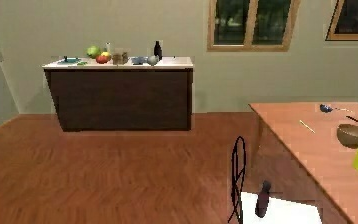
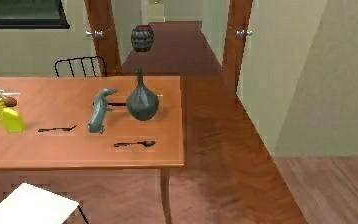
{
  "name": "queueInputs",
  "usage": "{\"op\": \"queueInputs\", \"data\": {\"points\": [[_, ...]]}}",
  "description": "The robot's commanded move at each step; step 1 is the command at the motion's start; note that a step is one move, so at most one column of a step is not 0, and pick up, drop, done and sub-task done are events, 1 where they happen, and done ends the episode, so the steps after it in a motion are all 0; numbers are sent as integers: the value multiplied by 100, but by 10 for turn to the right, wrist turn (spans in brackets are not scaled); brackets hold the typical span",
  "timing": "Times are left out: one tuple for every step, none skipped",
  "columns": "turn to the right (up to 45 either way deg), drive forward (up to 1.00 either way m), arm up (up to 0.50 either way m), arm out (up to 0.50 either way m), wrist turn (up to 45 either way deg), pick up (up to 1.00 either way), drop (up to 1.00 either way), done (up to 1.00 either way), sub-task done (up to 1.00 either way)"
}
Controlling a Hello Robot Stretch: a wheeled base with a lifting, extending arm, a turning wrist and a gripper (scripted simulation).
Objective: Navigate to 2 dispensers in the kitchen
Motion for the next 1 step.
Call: {"op": "queueInputs", "data": {"points": [[-360,0,0,0,0,0,0,0,0]]}}
